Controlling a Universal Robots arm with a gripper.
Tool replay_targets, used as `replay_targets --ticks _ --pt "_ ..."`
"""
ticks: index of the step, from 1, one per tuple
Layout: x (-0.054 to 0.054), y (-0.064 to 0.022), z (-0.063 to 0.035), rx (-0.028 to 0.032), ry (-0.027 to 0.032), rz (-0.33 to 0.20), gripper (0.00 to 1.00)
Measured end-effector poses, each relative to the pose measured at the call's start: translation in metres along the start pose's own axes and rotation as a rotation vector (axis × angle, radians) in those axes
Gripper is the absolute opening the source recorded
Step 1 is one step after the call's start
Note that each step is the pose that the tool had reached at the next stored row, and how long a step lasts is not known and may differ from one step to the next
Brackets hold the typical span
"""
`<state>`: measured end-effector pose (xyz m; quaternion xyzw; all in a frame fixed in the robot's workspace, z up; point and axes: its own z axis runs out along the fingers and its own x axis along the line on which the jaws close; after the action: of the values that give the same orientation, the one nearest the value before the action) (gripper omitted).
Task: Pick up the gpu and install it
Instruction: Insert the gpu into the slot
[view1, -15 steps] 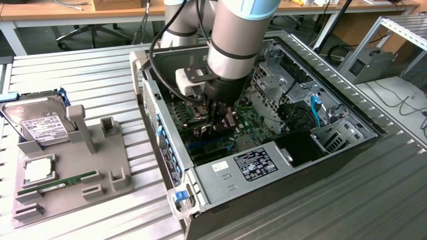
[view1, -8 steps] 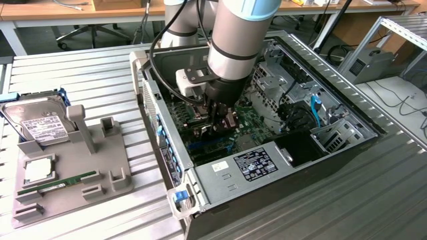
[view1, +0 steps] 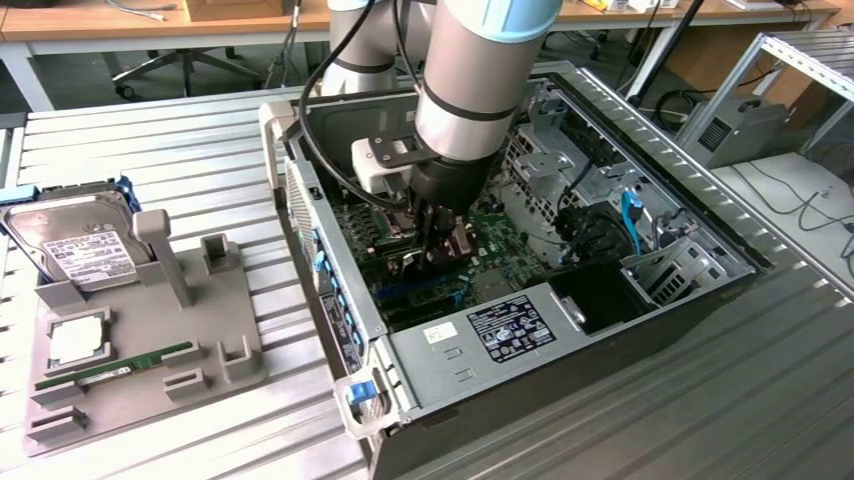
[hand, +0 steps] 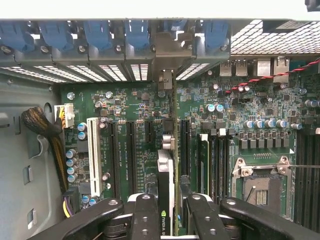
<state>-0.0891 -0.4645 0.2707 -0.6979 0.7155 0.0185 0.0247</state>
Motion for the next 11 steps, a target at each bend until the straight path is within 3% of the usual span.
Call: replay_targets --ticks 11 --pt "0.0004 0.0011 0.0045 0.0002 0.0002 0.005 0.27"
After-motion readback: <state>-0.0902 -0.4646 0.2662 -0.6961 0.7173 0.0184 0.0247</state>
